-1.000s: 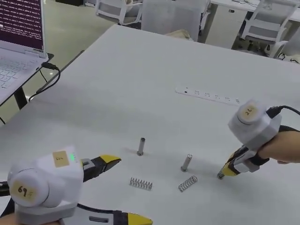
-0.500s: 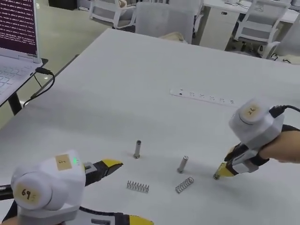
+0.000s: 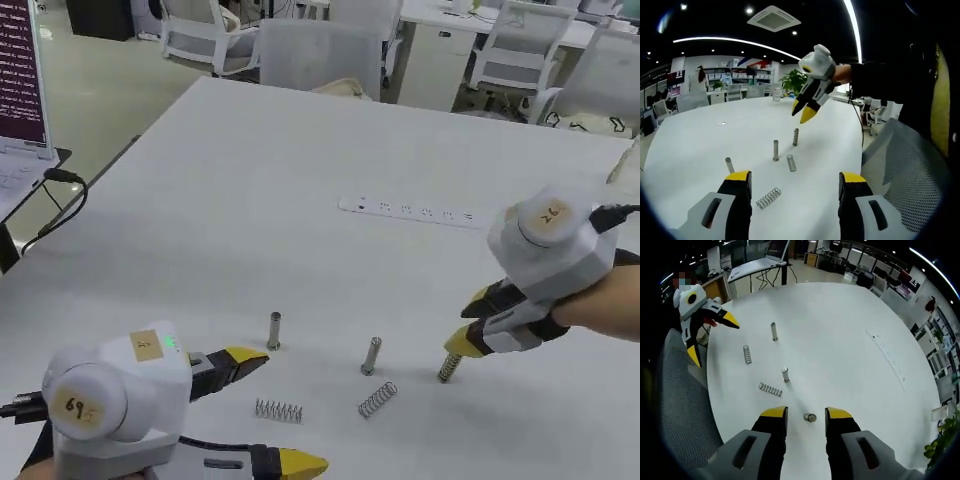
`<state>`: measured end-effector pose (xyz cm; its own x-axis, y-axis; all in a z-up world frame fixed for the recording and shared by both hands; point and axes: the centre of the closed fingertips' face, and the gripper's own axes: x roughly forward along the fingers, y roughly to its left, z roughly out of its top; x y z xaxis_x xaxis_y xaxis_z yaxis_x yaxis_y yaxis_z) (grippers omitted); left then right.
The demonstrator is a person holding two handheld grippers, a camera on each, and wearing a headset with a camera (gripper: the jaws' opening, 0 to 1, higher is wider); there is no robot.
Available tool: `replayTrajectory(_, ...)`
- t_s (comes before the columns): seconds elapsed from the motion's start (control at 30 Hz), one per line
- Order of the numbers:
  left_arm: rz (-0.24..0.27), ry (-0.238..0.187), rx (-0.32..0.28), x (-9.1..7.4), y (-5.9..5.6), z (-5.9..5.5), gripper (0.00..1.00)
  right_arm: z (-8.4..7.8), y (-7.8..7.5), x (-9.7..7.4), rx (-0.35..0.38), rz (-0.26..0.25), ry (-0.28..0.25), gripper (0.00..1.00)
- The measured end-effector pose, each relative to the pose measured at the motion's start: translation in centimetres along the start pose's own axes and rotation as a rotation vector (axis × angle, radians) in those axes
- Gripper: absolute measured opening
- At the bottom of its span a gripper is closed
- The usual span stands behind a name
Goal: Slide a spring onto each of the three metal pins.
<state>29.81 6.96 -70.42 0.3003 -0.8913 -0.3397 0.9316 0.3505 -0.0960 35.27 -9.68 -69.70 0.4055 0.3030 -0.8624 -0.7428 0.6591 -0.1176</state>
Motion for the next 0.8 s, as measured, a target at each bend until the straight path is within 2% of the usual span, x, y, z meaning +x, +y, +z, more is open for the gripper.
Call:
replayTrajectory(0.13,-0.014,0.023,0.020,0.7,0.4,-0.7,0.65,0.5,0.5,-1.2,-0.003,-0.019,-0.035,0.27)
replayTrajectory(0.53,-0.027,0.104,0.028,1.7,3.1,-4.4,0.56,2.1,0.8,-3.6,-0.014,-0.070,-0.097,0.28)
replayTrajectory(0.8,-0.065,0.133,0.066,2.6,3.9,-5.5,0.45,2.9,1.3,-4.4,-0.025,-0.089,-0.121,0.28)
